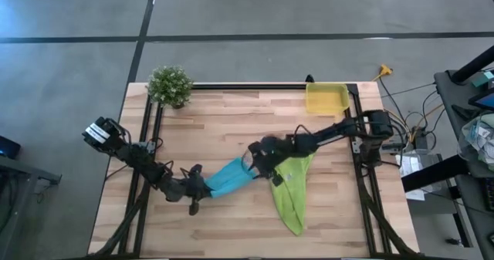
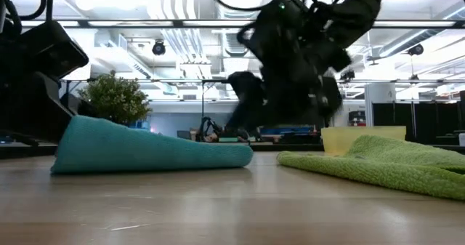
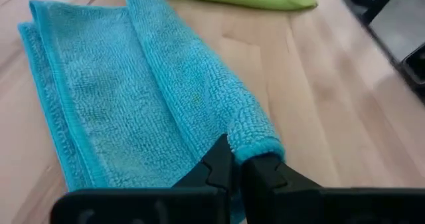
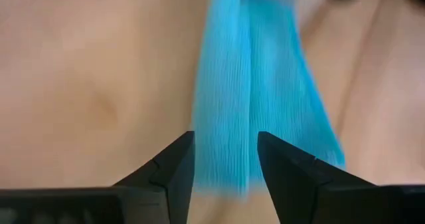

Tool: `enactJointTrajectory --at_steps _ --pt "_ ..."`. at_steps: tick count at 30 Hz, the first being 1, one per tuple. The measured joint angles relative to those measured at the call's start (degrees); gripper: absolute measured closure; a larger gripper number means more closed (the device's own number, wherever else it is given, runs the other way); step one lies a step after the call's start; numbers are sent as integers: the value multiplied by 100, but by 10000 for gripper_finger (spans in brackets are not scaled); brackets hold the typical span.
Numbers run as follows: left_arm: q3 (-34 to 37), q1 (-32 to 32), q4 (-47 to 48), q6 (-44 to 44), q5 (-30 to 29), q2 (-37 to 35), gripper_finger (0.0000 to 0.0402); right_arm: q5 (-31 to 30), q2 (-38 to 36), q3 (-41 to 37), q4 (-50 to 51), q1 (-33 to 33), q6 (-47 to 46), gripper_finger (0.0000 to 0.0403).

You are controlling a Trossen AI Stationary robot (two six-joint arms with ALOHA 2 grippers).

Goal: Roll microfiber towels into tight, uniform cylinder then place into a basket
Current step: Roll the blue microfiber towel

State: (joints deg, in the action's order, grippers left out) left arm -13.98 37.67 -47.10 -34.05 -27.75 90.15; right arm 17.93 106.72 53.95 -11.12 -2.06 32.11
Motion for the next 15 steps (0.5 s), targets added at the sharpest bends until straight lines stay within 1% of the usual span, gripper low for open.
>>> enactJointTrajectory --at_steps 2,4,6,8,13,15 --pt "77 0 -120 -38 3 -4 402 -1137 26 -14 371 -273 584 246" --pt "130 0 -161 -229 2 -4 402 -2162 28 -34 416 -550 933 253" --pt "161 0 -159 -323 0 -4 402 -2793 28 -51 328 -799 1240 262" --pt "170 0 -163 -394 0 -4 402 -3075 28 -52 237 -1021 1530 271" --pt "187 41 -174 -461 2 -4 402 -3185 28 -93 277 -1322 2084 283" --pt "197 62 -172 -461 0 -4 402 -3347 30 -124 357 -1375 2153 284"
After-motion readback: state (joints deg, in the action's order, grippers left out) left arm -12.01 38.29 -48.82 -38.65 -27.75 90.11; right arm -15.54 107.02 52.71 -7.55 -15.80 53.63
